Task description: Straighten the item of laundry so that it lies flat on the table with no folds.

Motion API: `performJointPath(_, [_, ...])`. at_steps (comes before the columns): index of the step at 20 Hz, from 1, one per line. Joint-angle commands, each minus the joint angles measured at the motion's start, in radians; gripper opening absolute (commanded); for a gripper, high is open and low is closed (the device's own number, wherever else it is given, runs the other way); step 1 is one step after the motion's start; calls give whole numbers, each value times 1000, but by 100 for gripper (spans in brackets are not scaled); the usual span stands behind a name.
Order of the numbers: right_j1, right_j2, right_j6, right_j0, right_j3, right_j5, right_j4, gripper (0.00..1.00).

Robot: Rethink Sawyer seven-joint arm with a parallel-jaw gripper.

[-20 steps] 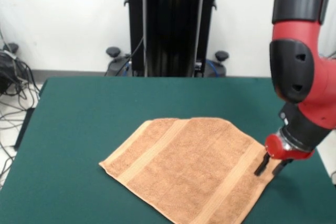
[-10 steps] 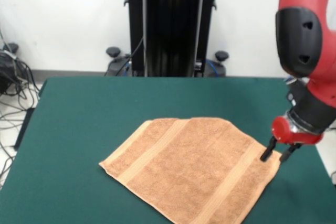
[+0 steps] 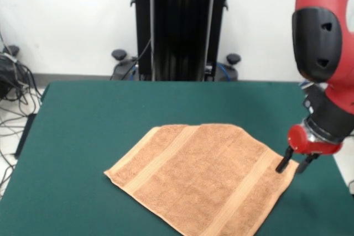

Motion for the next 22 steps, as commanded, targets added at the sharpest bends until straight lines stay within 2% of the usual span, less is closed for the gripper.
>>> performJointPath(1, [190, 39, 286, 4, -100, 20, 49, 100])
performJointPath(6, [205, 45, 281, 2, -120, 34, 57, 100])
performJointPath(9, [161, 73, 251, -1, -68, 76, 59, 100])
performJointPath(12, [102, 127, 196, -15, -5, 183, 77, 100])
performJointPath(22, [91, 138, 190, -7, -13, 238, 81, 100])
